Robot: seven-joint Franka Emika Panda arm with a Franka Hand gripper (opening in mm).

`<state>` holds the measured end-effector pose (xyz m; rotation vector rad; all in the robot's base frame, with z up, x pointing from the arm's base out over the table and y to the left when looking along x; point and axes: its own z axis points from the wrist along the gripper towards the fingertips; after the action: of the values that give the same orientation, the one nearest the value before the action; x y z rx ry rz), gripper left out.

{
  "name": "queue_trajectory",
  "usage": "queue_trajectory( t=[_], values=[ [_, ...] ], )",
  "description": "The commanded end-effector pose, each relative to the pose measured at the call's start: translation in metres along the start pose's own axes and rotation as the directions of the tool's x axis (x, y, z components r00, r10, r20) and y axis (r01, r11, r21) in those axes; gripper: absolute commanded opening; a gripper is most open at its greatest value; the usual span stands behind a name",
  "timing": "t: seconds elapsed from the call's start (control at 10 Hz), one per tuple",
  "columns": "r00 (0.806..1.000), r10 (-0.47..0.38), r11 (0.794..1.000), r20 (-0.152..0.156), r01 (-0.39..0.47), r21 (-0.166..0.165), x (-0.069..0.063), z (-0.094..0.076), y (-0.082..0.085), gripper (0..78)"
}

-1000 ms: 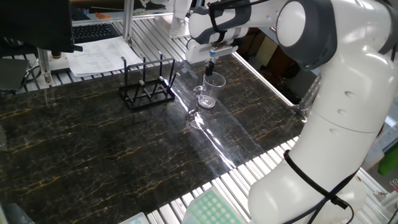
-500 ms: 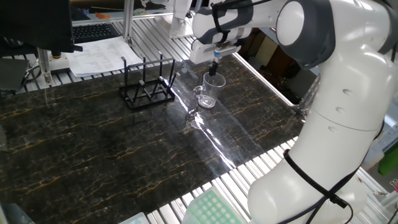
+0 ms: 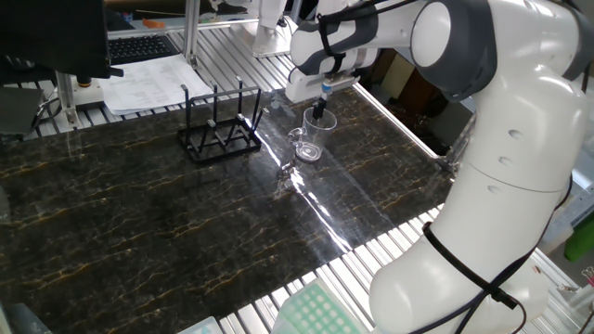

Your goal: Put the cup on the cup rack

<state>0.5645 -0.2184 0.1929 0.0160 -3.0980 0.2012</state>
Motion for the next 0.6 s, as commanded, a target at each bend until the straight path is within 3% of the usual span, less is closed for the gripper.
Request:
queue_trajectory(
  t=[0.1, 0.3, 0.6],
  values=[
    [1.000, 0.002, 1.000, 0.004, -0.002, -0.007, -0.001, 0.000, 0.001, 0.0],
    [1.000, 0.019, 1.000, 0.004, -0.019, -0.016, -0.002, 0.005, 0.012, 0.0],
    [1.000, 0.017, 1.000, 0.006, -0.017, -0.026, -0.002, 0.010, 0.015, 0.0]
  ],
)
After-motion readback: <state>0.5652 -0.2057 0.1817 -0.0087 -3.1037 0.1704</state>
